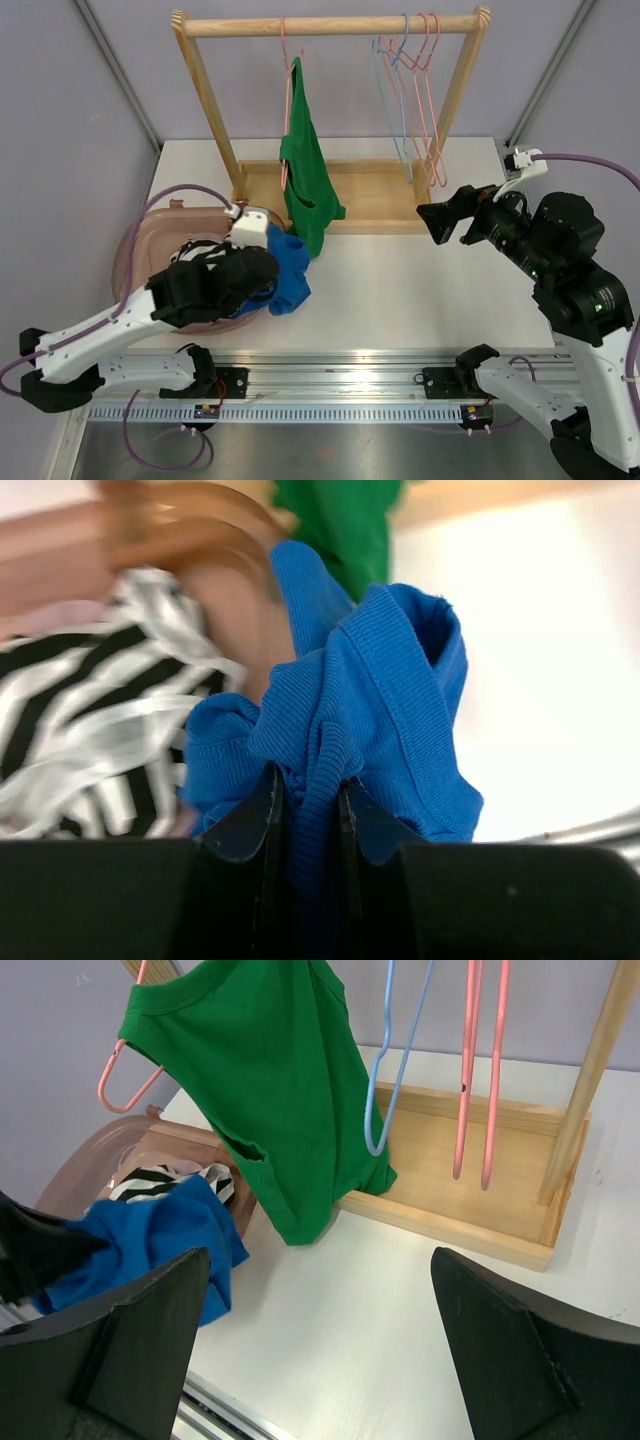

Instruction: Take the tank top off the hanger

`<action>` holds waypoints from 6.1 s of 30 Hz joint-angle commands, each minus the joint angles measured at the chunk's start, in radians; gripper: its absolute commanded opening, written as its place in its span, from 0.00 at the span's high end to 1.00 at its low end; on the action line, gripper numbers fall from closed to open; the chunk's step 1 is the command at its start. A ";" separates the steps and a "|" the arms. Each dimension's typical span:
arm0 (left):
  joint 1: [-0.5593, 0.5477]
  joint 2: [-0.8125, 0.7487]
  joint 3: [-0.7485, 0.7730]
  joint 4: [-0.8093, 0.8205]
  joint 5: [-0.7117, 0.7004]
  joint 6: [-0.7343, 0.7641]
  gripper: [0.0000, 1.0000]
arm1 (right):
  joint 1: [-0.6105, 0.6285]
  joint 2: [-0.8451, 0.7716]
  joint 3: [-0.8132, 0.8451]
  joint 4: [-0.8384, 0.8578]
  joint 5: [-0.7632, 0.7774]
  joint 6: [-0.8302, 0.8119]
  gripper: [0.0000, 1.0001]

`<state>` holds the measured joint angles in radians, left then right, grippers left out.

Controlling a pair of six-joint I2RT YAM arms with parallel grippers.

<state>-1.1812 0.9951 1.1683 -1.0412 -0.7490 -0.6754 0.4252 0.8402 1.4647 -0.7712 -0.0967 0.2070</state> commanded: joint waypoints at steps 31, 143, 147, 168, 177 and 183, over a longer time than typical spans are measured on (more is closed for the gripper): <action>0.698 -0.145 -0.031 0.187 0.332 0.359 0.01 | 0.016 0.291 0.049 0.489 -0.393 0.299 0.01; 0.273 0.088 0.314 0.743 0.527 0.566 0.02 | 0.406 0.125 0.206 0.018 0.008 0.184 1.00; 0.246 0.112 0.288 0.809 0.517 0.583 0.05 | 0.406 0.083 0.184 0.010 -0.044 0.200 1.00; 0.223 0.166 0.294 0.770 0.254 0.539 1.00 | 0.406 0.025 0.096 -0.045 0.005 0.111 1.00; 0.314 0.132 0.275 0.613 0.005 0.358 1.00 | 0.406 -0.101 -0.012 -0.034 -0.084 0.057 1.00; 0.446 0.114 0.268 0.491 0.083 0.209 1.00 | 0.406 -0.229 -0.079 0.033 -0.146 0.032 1.00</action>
<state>-0.8009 1.1362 1.4300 -0.5110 -0.5819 -0.3737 0.8349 0.6952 1.3956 -0.8005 -0.1814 0.2703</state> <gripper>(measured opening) 0.021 0.068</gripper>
